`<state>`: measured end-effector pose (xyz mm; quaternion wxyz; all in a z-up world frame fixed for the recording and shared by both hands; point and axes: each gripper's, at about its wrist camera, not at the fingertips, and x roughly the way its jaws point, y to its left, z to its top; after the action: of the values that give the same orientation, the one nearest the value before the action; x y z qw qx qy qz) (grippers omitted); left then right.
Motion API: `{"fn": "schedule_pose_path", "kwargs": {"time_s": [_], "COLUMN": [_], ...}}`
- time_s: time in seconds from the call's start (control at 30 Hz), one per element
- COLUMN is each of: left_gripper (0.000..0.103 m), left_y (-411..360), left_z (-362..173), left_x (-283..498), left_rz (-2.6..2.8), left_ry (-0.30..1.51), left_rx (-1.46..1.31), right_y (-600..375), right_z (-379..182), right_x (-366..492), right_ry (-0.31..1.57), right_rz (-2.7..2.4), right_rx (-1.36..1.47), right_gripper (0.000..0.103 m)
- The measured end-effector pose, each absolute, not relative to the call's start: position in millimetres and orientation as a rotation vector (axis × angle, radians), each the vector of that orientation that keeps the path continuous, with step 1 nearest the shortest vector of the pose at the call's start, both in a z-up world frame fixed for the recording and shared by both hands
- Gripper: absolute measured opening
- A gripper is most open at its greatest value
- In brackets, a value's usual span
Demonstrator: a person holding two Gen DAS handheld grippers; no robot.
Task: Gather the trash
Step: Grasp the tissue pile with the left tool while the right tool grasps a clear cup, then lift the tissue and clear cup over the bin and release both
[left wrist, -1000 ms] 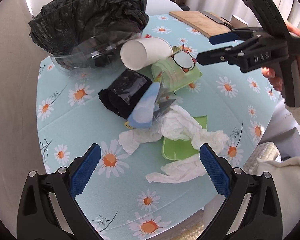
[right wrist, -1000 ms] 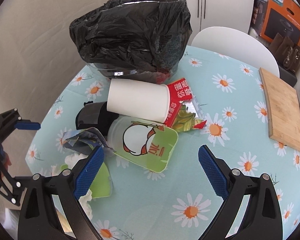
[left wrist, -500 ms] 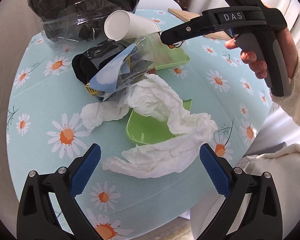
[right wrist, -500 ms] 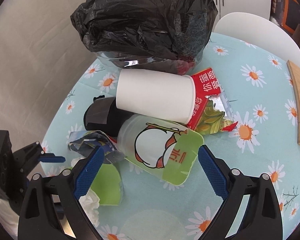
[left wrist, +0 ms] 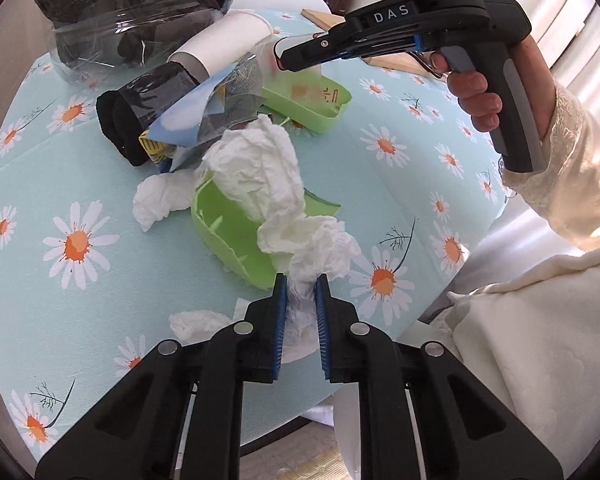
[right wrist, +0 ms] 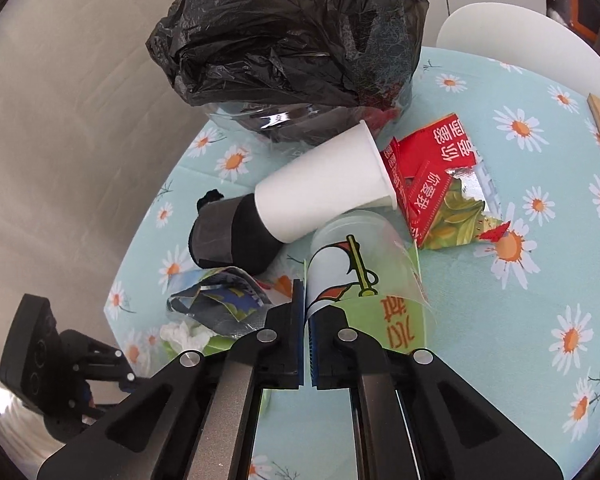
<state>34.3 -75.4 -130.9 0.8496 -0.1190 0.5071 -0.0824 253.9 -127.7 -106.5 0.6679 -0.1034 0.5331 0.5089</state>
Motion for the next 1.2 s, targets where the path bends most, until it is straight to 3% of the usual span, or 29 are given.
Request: {"fn": "schedule_pose_path", "kwargs": {"time_s": [0.63, 1.2], "left_gripper": [0.015, 0.015], "left_y": [-78, -19], "left_z": [-78, -26], "left_x": [66, 68], "left_rz": [-0.401, -0.362], "left_ry": [1.0, 0.904], "left_rx": [-0.133, -0.109], "right_y": [-183, -179], "right_z": [-65, -26], "right_x": [267, 245], "right_ry": [1.085, 0.953], "right_rz": [1.072, 1.03], "right_rx": [-0.029, -0.059], "right_gripper": [0.002, 0.002]}}
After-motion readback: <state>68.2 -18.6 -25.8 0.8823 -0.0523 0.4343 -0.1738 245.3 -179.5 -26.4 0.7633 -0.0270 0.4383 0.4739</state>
